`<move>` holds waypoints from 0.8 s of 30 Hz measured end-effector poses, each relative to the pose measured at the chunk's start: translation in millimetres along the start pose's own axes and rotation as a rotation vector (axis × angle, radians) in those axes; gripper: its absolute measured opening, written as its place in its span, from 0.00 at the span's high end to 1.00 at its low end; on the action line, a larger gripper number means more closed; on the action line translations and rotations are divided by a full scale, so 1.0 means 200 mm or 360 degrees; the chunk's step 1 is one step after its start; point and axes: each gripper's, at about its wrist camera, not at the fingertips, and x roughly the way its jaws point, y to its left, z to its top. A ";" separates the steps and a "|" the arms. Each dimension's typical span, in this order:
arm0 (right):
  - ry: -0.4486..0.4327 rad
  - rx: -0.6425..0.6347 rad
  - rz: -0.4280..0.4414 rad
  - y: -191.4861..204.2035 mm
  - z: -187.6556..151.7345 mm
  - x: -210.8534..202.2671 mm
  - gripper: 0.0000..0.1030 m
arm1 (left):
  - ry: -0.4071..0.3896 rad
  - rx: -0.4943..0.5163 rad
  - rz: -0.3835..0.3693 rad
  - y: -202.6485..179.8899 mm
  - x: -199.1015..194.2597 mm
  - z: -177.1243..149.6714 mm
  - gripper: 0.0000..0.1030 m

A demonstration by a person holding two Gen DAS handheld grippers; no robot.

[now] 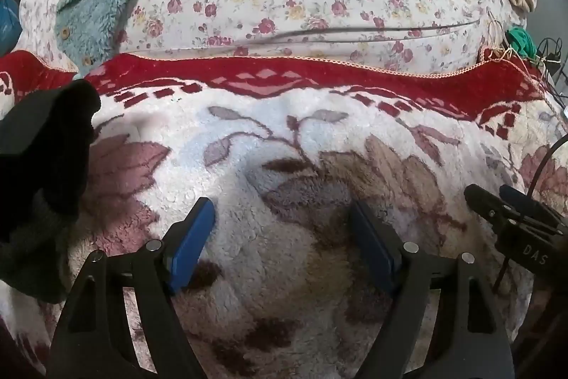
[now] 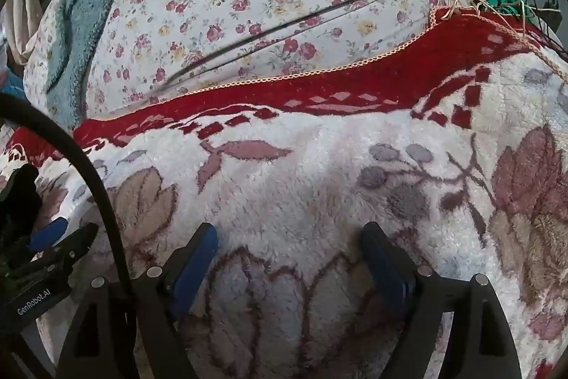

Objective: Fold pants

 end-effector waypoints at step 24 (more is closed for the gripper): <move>0.0005 0.0000 -0.0004 0.02 0.01 0.00 0.20 | -0.0017 -0.0014 -0.0019 0.00 0.00 0.00 0.23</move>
